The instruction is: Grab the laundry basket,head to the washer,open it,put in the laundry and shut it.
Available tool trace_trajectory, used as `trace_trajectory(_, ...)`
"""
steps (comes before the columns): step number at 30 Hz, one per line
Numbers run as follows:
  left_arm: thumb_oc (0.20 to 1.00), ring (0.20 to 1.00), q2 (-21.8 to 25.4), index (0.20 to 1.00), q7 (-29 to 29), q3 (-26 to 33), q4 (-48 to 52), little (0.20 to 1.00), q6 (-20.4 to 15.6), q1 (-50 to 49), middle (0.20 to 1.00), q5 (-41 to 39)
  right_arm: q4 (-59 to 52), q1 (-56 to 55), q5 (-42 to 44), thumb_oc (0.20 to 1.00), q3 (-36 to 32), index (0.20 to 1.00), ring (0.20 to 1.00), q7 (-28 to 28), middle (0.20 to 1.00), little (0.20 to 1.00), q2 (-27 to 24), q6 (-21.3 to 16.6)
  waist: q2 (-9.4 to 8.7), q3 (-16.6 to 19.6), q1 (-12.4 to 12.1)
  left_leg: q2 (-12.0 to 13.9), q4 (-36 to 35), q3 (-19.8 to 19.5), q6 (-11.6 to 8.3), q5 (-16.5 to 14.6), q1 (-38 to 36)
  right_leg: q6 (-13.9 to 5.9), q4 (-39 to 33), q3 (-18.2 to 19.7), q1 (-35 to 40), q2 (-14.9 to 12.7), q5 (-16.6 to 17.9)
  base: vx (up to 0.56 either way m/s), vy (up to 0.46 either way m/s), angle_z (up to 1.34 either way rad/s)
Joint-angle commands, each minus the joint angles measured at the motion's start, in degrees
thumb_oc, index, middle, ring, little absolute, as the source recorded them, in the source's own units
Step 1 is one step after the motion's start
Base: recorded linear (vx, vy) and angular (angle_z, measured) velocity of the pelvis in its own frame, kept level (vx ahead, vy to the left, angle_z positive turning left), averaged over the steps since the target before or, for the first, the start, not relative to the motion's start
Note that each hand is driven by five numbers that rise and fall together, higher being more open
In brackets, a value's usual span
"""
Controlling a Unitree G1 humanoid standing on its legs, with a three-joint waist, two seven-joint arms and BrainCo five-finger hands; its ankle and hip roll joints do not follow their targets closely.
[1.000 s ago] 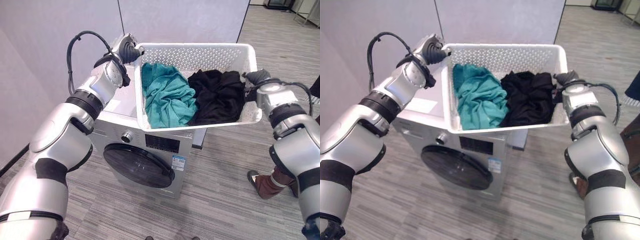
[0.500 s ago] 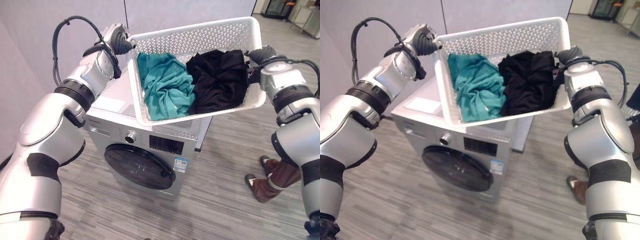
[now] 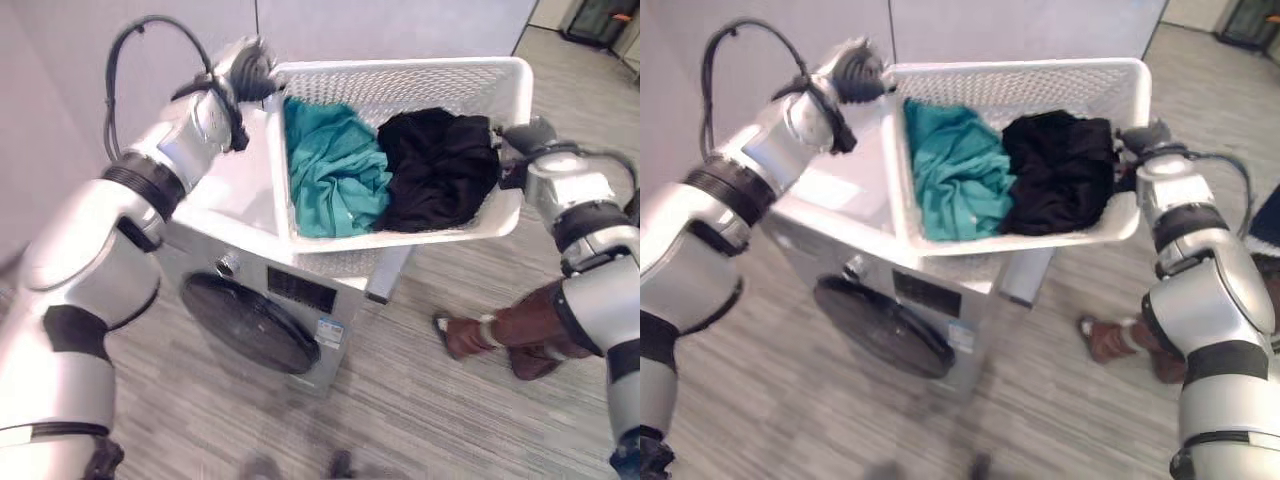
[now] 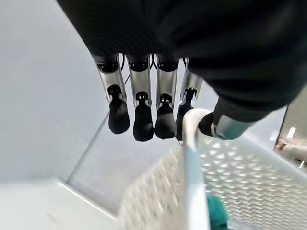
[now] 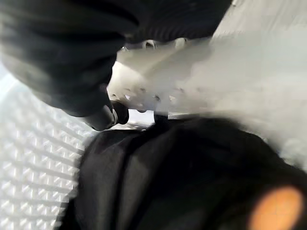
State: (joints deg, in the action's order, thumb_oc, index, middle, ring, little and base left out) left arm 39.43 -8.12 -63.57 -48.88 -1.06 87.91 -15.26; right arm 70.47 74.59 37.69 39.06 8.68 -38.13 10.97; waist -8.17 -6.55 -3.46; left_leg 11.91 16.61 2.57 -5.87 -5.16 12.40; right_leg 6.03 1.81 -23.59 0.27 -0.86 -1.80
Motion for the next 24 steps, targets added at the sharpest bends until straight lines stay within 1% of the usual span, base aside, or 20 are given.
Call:
trace_trajectory(1, 0.2, 0.2, -5.7, 0.2, -0.7, -0.5, -2.5, 0.2, -4.4, 10.0, 0.2, -2.4, -6.0, 11.8, -0.2, 0.2, 3.6, 0.2, 0.2, 0.2, 0.2, 0.2, -1.9, -7.1, 3.06, -0.8, -3.8, 0.8, -16.3, -0.8, -0.08, 11.2, -3.1, -10.05, -2.9, 1.2, 9.1, -3.3, -4.9, 0.15, 0.093, 0.36)
trace_trajectory(2, 0.2, 0.2, -5.5, 0.2, -0.5, -0.6, -2.6, 0.2, -4.9, 9.9, 0.2, -2.8, -6.0, 11.9, -0.1, 0.2, 3.5, 0.2, 0.2, 0.1, 0.2, 0.2, -1.9, -7.0, 3.54, -0.7, -4.1, 0.3, -16.5, -1.4, -0.29, 10.6, -4.3, -10.37, -1.9, 1.6, 9.6, -3.4, -5.7, 0.12, 0.147, 0.18)
trace_trajectory(3, 0.2, 0.2, -5.7, 0.2, -0.9, -0.4, -2.5, 0.2, -5.2, 9.8, 0.2, -2.6, -6.5, 11.4, 0.1, 0.2, 3.0, 0.2, 0.2, 0.0, 0.2, 0.2, -1.7, -7.1, 3.84, -0.3, -4.2, -0.6, -16.1, -1.8, -0.19, 11.7, -3.7, -10.49, -1.5, 1.1, 9.3, -3.8, -5.2, 0.23, 0.227, -0.24)
trace_trajectory(4, 0.2, 0.2, -6.6, 0.2, -1.0, 0.0, -2.2, 0.2, -5.2, 9.0, 0.2, -1.7, -7.1, 11.0, 0.1, 0.2, 2.6, 0.2, 0.2, -0.2, 0.2, 0.2, -1.5, -7.0, 4.44, 0.6, -4.1, -0.9, -14.7, -1.3, -0.36, 12.6, -4.6, -10.76, -1.2, 1.5, 10.1, -4.6, -5.1, 0.15, 0.182, -0.42)
trace_trajectory(6, 0.2, 0.2, -7.2, 0.2, -1.0, 0.1, -1.7, 0.2, -5.2, 8.6, 0.2, -1.3, -7.3, 11.0, 0.0, 0.2, 2.9, 0.2, 0.2, -0.2, 0.2, 0.2, -1.2, -7.0, 4.71, 1.2, -4.4, -1.4, -15.1, -1.3, -0.22, 12.6, -5.7, -10.85, -1.1, 1.8, 10.6, -5.0, -5.3, 0.23, 0.158, -0.24)
trace_trajectory(7, 0.2, 0.2, -8.1, 0.2, -1.1, 1.2, -0.3, 0.2, -5.4, 6.7, 0.2, -0.9, -7.9, 9.9, -0.8, 0.2, 2.7, 0.2, 0.2, -0.8, 0.2, 0.2, -0.5, -7.1, 5.09, 2.5, -4.7, -2.2, -15.9, -1.0, 0.08, 12.1, -7.4, -11.25, -1.4, 1.8, 11.4, -5.7, -5.4, 0.31, 0.191, -0.09)
trace_trajectory(9, 0.2, 0.2, -8.2, 0.2, -1.1, 1.6, 0.5, 0.2, -5.4, 5.2, 0.2, -0.6, -8.4, 8.6, -1.6, 0.2, 2.4, 0.2, 0.2, -1.3, 0.2, 0.2, -0.2, -6.9, 5.52, 3.8, -5.2, -3.3, -17.0, -0.5, 0.68, 11.5, -9.5, -11.95, -1.6, 1.7, 12.0, -6.8, -5.3, 0.28, 0.185, -0.14)
trace_trajectory(11, 0.2, 0.2, -8.1, 0.2, -0.9, 1.9, 0.7, 0.2, -5.5, 4.7, 0.2, -0.8, -8.6, 8.1, -2.2, 0.2, 2.5, 0.2, 0.2, -1.6, 0.2, 0.2, 0.0, -6.7, 5.73, 4.3, -5.4, -3.9, -17.8, 0.0, 1.04, 11.1, -10.5, -12.51, -2.1, 1.4, 12.3, -7.4, -5.1, 0.17, 0.109, -0.16)
trace_trajectory(17, 0.2, 0.2, -8.3, 0.2, -0.4, 1.5, 0.6, 0.2, -5.0, 4.2, 0.2, 0.4, -8.5, 5.4, -3.3, 0.2, 1.5, 0.2, 0.2, -2.4, 0.2, 0.2, 1.4, -5.9, 6.71, 4.5, -4.9, -5.1, -20.4, 0.4, 1.69, 11.2, -11.6, -13.49, -2.5, 0.4, 12.2, -8.1, -4.6, 0.08, 0.061, 0.0)
trace_trajectory(20, 0.2, 0.2, -8.1, 0.2, -0.3, 1.5, 0.6, 0.2, -4.8, 4.1, 0.2, 0.9, -8.9, 4.0, -3.6, 0.2, 0.9, 0.2, 0.2, -2.6, 0.2, 0.2, 2.2, -5.7, 7.06, 4.2, -4.6, -5.3, -20.8, 0.4, 1.9, 11.2, -11.7, -13.72, -2.3, 0.4, 11.6, -8.3, -4.5, 0.02, 0.04, 0.03)
trace_trajectory(21, 0.2, 0.2, -8.2, 0.2, 0.4, 1.3, 0.3, 0.2, -4.4, 3.6, 0.2, 1.6, -8.4, 2.3, -4.1, 0.2, 0.5, 0.2, 0.2, -2.9, 0.2, 0.2, 3.1, -5.3, 7.38, 3.9, -4.4, -5.3, -21.3, 0.5, 2.0, 11.1, -11.7, -13.92, -2.6, 0.4, 11.1, -8.4, -4.2, 0.0, 0.0, 0.0)
trace_trajectory(24, 0.2, 0.2, -8.2, 0.2, 0.9, 1.1, 0.7, 0.2, -4.1, 3.0, 0.2, 2.4, -7.6, 0.9, -4.9, 0.2, 0.1, 0.2, 0.2, -3.6, 0.2, 0.2, 4.1, -4.8, 7.49, 3.7, -4.3, -5.3, -21.5, 0.7, 2.06, 11.0, -11.7, -14.03, -2.9, 0.4, 10.9, -8.3, -4.0, 0.0, 0.018, -0.05)
